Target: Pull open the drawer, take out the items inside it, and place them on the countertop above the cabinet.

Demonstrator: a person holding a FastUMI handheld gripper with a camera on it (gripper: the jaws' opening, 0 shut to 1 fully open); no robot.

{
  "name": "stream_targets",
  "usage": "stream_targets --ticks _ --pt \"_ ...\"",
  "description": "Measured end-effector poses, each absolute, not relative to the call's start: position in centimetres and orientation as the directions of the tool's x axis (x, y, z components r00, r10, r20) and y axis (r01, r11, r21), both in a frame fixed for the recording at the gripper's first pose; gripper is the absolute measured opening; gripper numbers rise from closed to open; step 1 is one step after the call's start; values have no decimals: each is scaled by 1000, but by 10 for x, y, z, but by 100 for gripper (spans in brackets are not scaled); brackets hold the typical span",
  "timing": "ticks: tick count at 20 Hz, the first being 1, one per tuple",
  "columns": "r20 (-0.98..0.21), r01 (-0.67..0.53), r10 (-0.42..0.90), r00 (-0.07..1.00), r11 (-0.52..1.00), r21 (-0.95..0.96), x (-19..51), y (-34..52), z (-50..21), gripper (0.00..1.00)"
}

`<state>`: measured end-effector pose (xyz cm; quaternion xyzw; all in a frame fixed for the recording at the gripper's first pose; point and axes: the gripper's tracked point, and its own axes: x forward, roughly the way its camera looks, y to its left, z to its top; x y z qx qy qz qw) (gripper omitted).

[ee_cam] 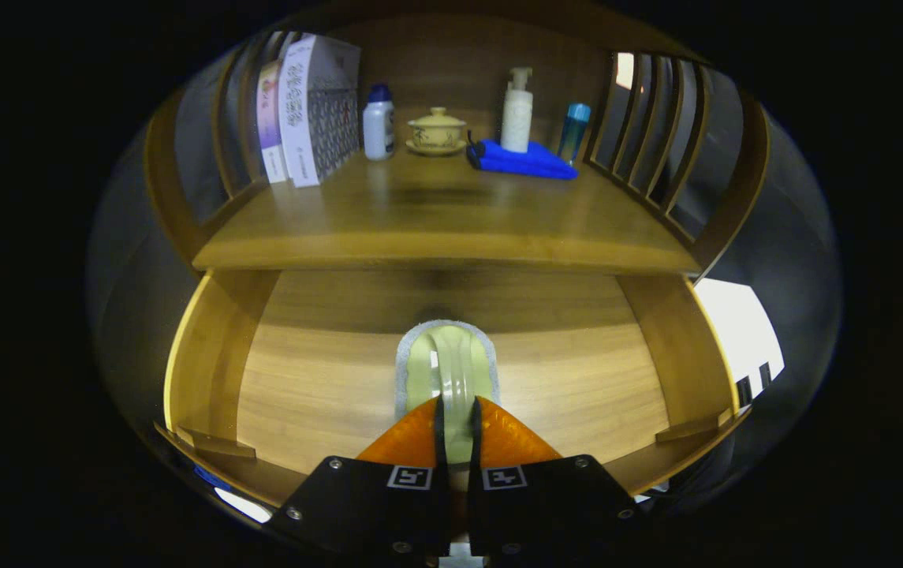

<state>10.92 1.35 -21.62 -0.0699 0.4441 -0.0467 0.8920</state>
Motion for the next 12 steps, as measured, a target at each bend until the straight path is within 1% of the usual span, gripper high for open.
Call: stream_targets --ticks 5,9,12 --pt "-709 43 -150 689 985 -166 115 18 -153 9" --pt "-639 47 -139 757 986 -158 150 26 -117 9" --pt "-611 27 -113 783 989 -147 184 37 -110 9"
